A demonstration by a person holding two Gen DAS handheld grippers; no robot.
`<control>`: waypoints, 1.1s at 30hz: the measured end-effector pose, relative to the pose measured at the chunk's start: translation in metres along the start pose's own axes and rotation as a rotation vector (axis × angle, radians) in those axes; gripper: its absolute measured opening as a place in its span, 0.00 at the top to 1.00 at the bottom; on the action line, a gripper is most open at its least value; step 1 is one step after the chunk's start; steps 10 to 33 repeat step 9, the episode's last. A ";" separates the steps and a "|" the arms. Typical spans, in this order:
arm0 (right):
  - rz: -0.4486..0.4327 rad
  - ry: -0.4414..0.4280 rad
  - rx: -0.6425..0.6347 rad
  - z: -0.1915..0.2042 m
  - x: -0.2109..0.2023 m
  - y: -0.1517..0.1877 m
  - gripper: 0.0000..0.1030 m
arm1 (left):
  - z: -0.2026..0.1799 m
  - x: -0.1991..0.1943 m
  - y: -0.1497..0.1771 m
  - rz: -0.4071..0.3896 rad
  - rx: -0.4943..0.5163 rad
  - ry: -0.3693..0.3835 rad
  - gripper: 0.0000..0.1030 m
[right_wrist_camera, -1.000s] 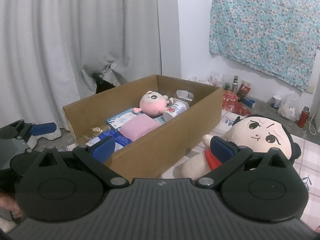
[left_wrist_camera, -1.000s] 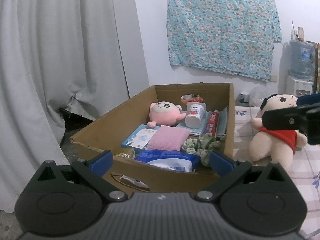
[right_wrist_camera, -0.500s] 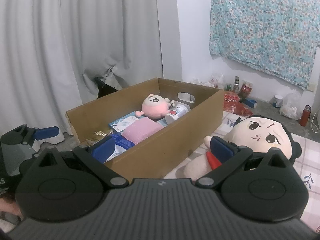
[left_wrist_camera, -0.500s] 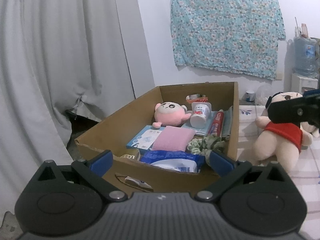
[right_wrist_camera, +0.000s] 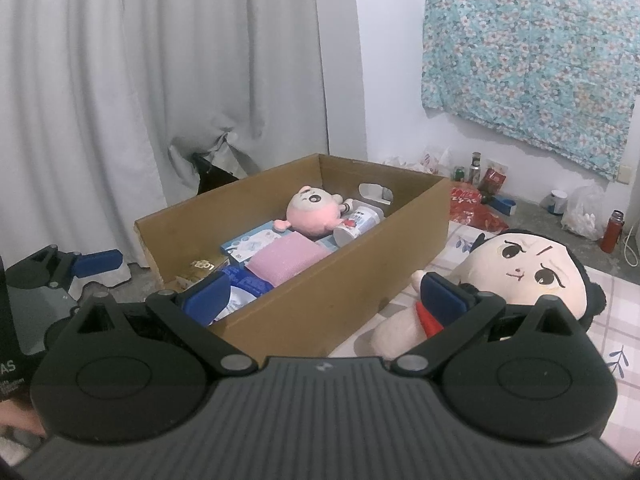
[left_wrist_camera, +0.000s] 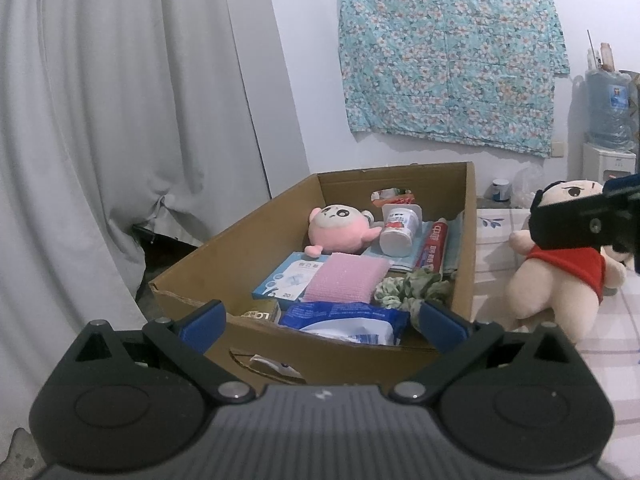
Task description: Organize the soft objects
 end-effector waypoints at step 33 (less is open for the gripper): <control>0.000 0.003 0.001 0.001 -0.001 0.001 0.01 | 0.002 0.002 0.000 0.008 -0.040 0.027 0.00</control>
Point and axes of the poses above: each gripper's, at about its wrist camera, not at the fingertips, and x roughly the way its jaws point, z to its left, y to its underside, the point moved 1 cm from there along x, roughly the way its jaws point, and after that the axes turned 5 degrees about -y, right-handed, at the moved point
